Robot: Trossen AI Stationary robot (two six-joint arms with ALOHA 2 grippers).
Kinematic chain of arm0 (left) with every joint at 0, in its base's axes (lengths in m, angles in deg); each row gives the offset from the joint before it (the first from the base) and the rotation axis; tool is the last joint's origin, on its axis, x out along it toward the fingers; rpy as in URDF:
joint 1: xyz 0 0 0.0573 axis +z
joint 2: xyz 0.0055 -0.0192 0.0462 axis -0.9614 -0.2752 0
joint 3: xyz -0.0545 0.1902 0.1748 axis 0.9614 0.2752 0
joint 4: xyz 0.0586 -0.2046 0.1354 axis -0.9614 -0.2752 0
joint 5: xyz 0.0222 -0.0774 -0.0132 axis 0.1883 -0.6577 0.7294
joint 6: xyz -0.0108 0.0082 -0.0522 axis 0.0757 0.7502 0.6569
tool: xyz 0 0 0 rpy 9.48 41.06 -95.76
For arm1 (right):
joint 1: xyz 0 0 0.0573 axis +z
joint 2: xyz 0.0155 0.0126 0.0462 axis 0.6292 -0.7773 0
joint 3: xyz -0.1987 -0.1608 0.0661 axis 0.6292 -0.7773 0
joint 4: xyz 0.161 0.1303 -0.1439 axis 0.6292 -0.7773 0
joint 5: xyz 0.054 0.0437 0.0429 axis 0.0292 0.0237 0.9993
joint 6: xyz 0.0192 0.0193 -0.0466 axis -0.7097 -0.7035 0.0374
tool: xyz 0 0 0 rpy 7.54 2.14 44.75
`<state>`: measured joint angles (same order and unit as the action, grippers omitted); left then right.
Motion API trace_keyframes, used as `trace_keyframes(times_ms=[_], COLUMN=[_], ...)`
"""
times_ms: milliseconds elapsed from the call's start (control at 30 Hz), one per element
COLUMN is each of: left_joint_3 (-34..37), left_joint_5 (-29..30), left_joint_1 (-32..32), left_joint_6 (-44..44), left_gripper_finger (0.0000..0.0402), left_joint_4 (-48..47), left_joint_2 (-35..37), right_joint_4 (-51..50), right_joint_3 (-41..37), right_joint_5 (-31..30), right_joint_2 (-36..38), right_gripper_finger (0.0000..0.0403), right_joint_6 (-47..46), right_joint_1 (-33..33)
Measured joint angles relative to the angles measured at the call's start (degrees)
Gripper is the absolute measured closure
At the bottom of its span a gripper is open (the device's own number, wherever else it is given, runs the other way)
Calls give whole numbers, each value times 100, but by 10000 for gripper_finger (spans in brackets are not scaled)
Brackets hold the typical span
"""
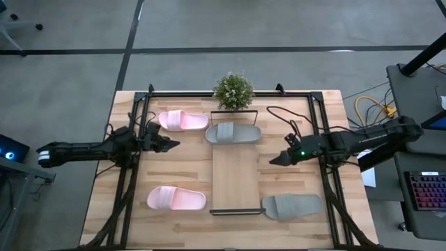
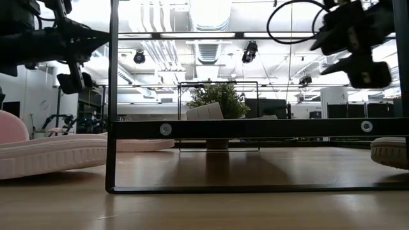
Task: Pick and place slides into the shelf
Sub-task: Put the gray slide on the shelf
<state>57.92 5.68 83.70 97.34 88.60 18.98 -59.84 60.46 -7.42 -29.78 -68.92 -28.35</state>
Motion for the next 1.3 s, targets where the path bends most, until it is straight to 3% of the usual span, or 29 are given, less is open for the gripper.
trace_keyframes(times_ms=[300, 900, 1300], left_joint_3=[0, 0, -35], left_joint_5=[57, 72, 71], left_joint_1=[0, 0, 0], left_joint_6=[144, 291, 289], left_gripper_finger=[402, 402, 402], left_joint_4=[0, 131, 405], left_joint_2=[-283, -362, -352], right_joint_4=[-31, -642, -1167], right_joint_3=[-239, -248, -248], right_joint_5=[-71, -2616, -2859], right_joint_2=[218, 263, 140], right_gripper_finger=[207, 207, 207], right_joint_6=[-358, -2264, -3054], right_joint_1=[855, 3312, 3874])
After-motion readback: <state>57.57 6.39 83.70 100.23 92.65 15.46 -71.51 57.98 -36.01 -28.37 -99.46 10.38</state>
